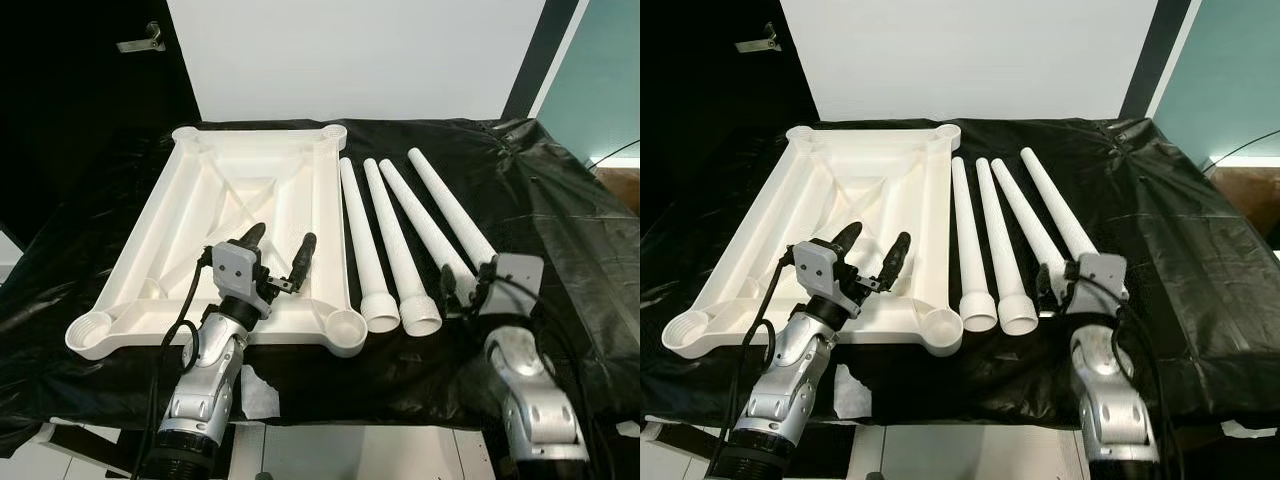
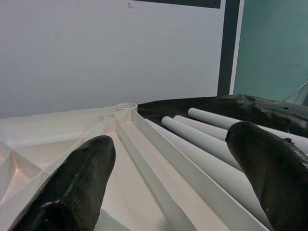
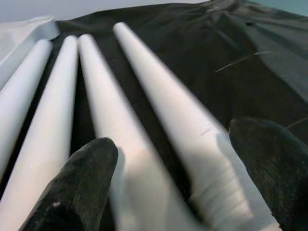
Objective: Building children table
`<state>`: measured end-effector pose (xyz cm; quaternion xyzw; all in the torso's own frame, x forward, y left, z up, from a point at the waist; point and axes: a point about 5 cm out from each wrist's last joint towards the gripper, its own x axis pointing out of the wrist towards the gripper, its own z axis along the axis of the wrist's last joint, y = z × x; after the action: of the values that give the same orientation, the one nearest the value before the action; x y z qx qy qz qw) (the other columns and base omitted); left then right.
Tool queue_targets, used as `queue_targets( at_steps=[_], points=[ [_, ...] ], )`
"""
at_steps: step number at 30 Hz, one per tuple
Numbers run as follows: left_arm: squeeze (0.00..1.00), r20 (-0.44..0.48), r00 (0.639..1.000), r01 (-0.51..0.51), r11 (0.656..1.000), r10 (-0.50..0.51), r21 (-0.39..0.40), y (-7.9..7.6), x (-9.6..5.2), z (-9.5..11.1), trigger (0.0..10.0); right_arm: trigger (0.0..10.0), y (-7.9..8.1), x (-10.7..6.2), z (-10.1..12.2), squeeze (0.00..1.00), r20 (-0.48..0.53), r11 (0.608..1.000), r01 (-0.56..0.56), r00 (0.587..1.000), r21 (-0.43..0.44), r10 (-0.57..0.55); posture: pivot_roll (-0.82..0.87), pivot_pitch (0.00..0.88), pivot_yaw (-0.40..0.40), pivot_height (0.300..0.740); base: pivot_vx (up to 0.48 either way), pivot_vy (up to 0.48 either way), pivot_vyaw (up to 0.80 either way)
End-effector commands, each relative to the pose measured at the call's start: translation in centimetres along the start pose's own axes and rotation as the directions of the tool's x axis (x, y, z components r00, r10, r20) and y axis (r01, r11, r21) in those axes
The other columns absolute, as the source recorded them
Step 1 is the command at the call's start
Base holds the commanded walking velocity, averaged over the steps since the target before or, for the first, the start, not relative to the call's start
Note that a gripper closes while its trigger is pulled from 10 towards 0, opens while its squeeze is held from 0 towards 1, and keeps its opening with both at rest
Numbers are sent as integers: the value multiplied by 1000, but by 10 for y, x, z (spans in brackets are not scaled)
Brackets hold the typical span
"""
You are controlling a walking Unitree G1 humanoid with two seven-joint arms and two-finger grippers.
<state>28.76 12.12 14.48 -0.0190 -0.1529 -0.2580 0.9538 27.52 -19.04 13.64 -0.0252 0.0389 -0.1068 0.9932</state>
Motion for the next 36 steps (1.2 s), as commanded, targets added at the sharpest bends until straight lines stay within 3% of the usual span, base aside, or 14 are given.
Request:
queue_targets(
  at_steps=[1,7,9,16,19,24,36],
  points=[
    [0,-9,999,36,999,-36,8,-1,1,-2,10000,10000,-5,4,-4,0,-85,999,22,996,47,-18,-68,30,4,740,0,0,0],
    [0,-10,999,40,999,-39,7,-2,2,-2,10000,10000,-3,14,-5,0,-169,996,-49,984,69,60,-76,30,6,740,0,0,0],
    [0,-11,999,44,999,-44,6,-4,3,-3,10000,10000,0,19,-6,0,-195,991,-131,971,40,136,-73,28,2,740,0,0,0],
    [0,-8,999,36,999,-36,12,-4,3,-3,10000,10000,6,23,5,0,-214,973,-229,952,-15,221,-65,27,-8,740,0,0,0],
    [0,-8,999,36,999,-35,14,-5,3,-4,10000,10000,5,21,3,0,-248,975,-221,945,-8,212,-62,27,-10,740,0,0,0],
    [0,-12,999,38,999,-38,20,-7,0,-5,10000,10000,-10,13,-11,0,-360,996,-83,929,35,90,-65,27,-4,740,0,0,0],
    [0,-11,998,59,998,-59,28,-6,7,-4,10000,10000,-32,12,-15,0,-421,1000,-8,907,11,12,-86,23,8,740,0,0,0]
  ],
)
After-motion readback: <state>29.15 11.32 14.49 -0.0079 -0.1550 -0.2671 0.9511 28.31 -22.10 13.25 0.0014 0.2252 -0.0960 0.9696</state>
